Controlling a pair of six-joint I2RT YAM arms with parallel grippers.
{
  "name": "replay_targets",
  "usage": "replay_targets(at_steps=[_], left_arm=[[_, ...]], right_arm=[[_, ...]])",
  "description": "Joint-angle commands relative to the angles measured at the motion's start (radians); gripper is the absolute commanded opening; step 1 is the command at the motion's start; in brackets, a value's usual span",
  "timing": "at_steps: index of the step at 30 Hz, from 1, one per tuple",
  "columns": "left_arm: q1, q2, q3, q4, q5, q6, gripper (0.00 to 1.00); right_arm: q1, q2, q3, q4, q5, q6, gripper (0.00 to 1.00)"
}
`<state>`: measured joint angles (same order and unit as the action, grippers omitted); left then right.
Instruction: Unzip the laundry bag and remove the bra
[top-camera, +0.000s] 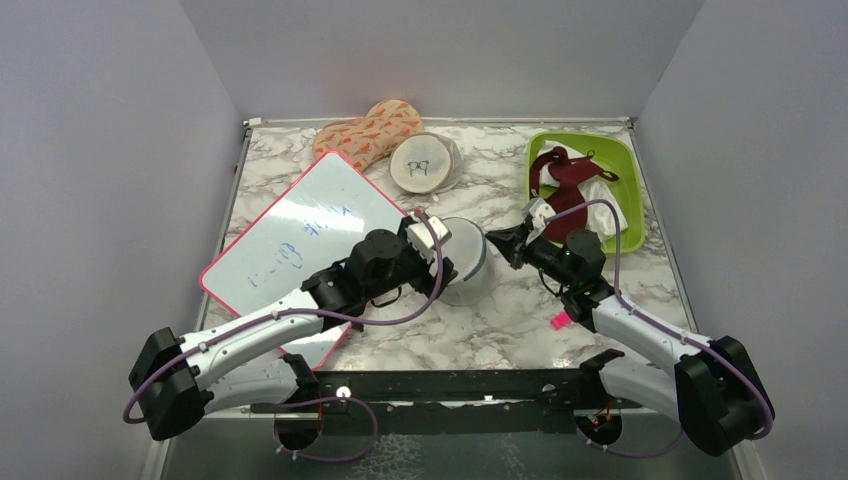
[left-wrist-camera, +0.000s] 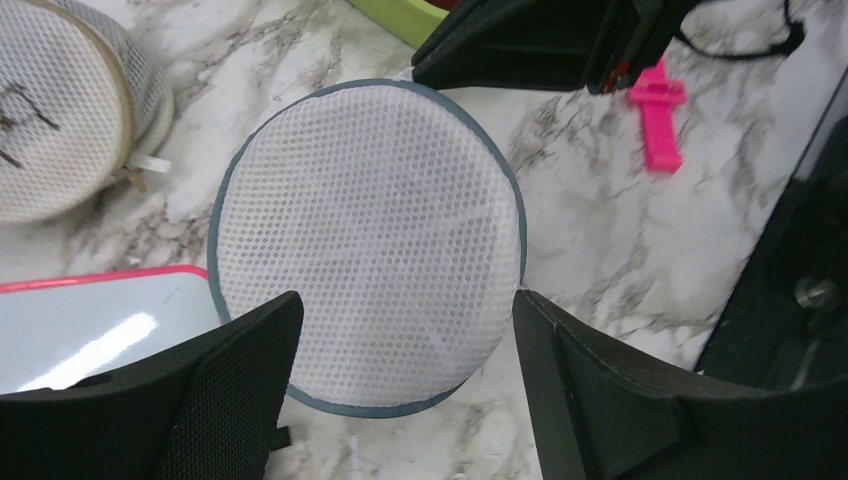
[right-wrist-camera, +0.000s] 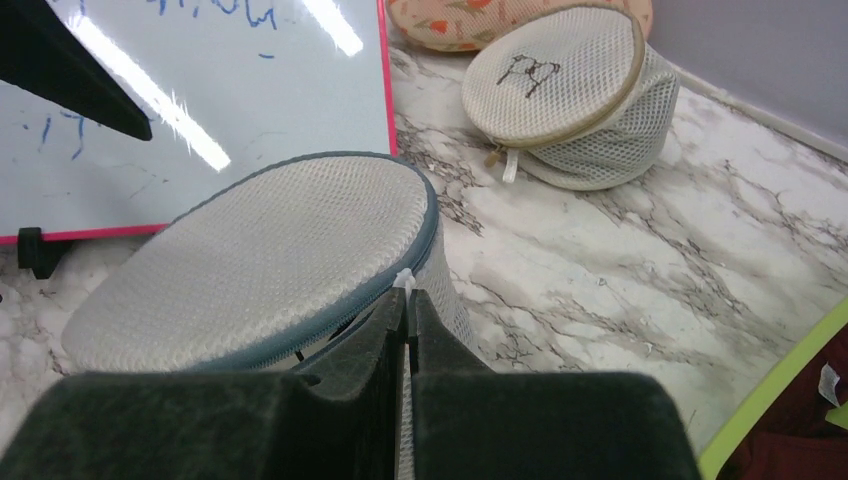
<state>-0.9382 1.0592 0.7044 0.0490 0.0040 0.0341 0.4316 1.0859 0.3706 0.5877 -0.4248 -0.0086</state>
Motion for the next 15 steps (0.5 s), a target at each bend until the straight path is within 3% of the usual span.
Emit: replay_targets(at_steps=[1, 5, 15], left_arm=[[-0.008, 0.045, 0.113, -0.101, -0.049, -0.471, 0.71], [-0.023, 0.148, 0.224, -0.127, -0.052, -0.587, 0.70], [-0.058, 0.372, 0.409, -0.209, -0.165, -0.652, 0.67]], right_arm=[[-0.004, -0.044, -0.015, 0.069, -0.062, 0.027, 0.01], [-0.004, -0.053, -0.025, 0.079, -0.072, 0.040, 0.01], [-0.004, -0.072, -0.039, 0.099, -0.077, 0.055, 0.01]])
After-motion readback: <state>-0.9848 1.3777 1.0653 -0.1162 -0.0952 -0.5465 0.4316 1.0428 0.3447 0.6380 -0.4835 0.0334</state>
